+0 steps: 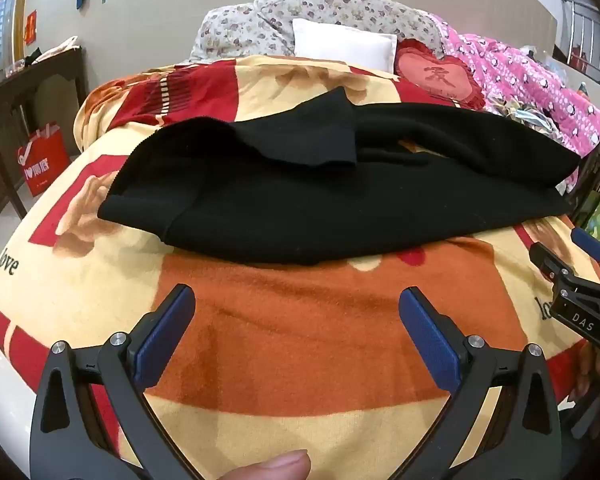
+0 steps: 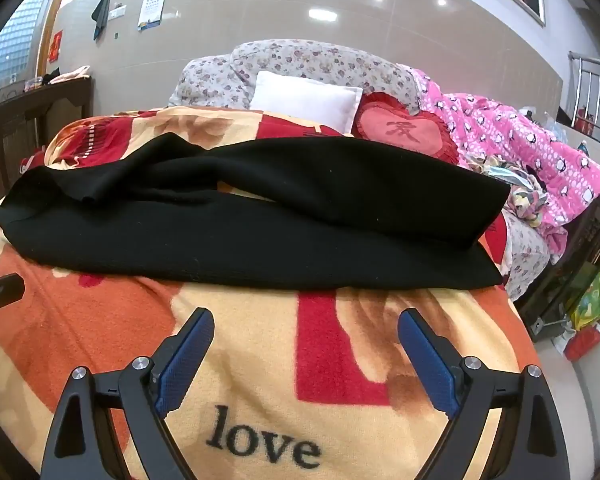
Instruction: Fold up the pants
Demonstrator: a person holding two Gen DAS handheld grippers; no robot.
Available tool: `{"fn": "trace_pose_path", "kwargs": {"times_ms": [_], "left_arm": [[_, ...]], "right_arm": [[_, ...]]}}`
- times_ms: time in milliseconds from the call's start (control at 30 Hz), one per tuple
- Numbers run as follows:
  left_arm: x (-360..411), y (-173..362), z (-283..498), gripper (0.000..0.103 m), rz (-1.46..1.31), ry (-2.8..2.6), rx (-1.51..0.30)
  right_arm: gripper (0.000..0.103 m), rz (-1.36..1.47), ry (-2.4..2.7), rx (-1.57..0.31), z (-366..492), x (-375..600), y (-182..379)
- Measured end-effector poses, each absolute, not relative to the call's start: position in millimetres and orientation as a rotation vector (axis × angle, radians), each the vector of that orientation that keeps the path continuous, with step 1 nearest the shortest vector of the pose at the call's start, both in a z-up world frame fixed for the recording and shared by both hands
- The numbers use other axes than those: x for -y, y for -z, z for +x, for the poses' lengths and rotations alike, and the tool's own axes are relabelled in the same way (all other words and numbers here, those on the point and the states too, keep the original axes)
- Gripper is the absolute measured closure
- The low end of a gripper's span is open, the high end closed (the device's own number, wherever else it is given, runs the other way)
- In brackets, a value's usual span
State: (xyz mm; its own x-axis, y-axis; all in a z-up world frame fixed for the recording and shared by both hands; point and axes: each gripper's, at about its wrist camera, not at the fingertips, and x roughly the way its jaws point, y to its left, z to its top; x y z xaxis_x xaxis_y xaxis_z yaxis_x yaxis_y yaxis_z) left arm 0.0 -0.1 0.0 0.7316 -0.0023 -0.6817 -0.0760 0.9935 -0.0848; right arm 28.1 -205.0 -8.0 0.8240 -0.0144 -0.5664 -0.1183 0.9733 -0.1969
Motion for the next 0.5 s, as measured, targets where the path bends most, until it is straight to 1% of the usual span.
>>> {"fn": "trace_pose_path", "kwargs": {"times_ms": [500], "left_arm": [[-0.2, 0.1, 0.1, 0.001, -0.115, -0.039, -0.756]], "right_arm": [[0.011, -0.228, -0.054, -0.602, 30.0, 204.9, 9.1]]}}
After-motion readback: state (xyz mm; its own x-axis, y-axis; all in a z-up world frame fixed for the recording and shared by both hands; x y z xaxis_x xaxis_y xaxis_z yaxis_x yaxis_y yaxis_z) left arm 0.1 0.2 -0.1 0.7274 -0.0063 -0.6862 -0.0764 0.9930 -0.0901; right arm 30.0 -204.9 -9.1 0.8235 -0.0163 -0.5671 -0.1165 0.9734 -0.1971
